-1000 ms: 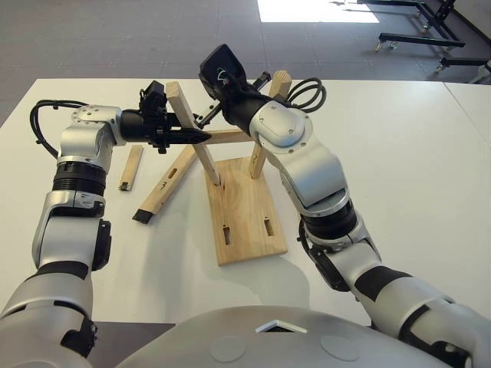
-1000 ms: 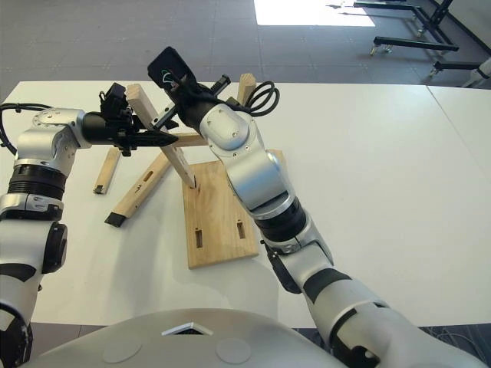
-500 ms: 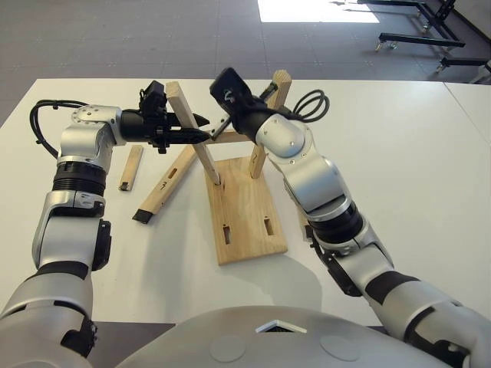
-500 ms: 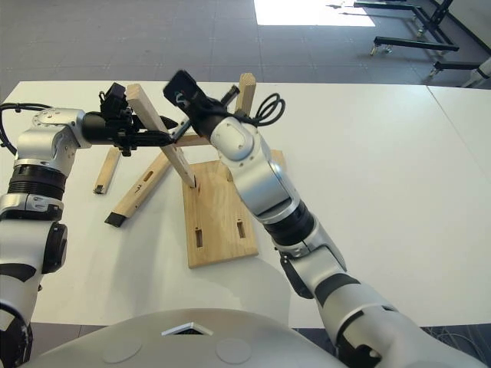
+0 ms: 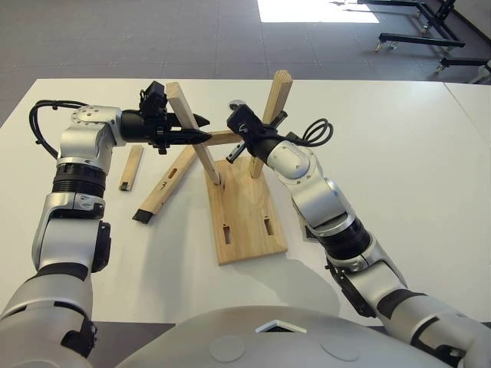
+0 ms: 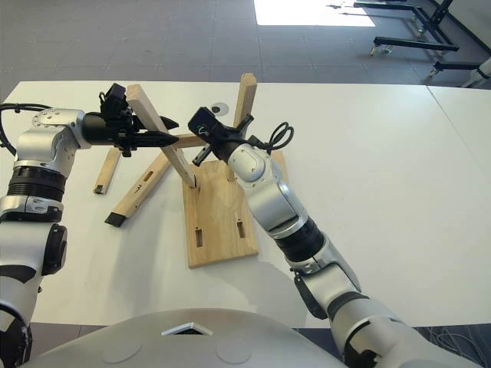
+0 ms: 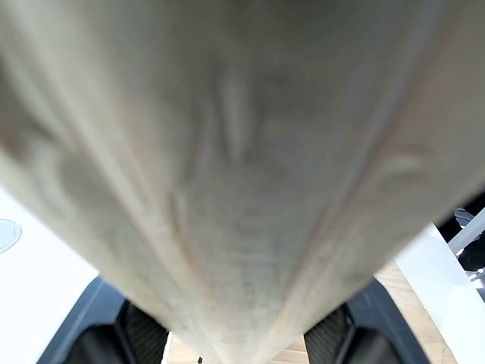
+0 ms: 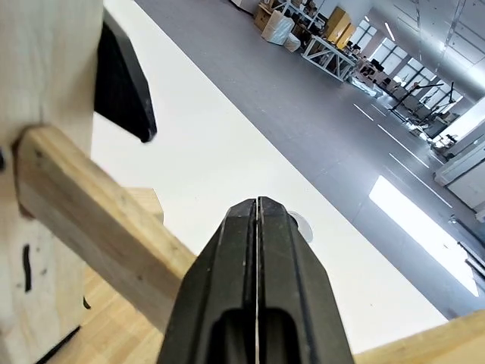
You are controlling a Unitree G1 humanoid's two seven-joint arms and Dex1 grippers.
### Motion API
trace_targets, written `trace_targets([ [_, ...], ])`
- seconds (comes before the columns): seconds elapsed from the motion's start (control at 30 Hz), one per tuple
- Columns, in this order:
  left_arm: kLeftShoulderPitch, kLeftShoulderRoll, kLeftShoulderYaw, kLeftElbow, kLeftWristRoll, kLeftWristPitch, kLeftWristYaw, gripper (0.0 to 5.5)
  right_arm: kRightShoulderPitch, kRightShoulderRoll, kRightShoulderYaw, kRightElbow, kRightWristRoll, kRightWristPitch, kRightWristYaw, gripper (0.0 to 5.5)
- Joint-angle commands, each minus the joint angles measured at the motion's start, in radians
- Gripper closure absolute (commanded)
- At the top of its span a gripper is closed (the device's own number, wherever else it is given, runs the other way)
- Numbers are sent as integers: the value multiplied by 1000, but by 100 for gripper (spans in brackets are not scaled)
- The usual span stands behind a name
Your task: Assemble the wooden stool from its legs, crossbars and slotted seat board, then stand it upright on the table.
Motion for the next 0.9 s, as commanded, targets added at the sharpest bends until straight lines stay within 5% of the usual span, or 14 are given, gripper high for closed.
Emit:
trace_targets([
  [0.03,11,14,-5,-10,25,6,7,348,-95,40,-70,4,27,46,4,548],
  [0.2,3,11,-11,-7,35,6,18,348,-139,63,-97,1,40,70,-7,548],
  [0.57,-2,8,-12,2,42,0,39,348,164,-72,92,129,-25,-86,19,548],
  [0.9,9,9,-8,-2,57,4,92,348,-51,103,-162,8,159,104,36,548],
])
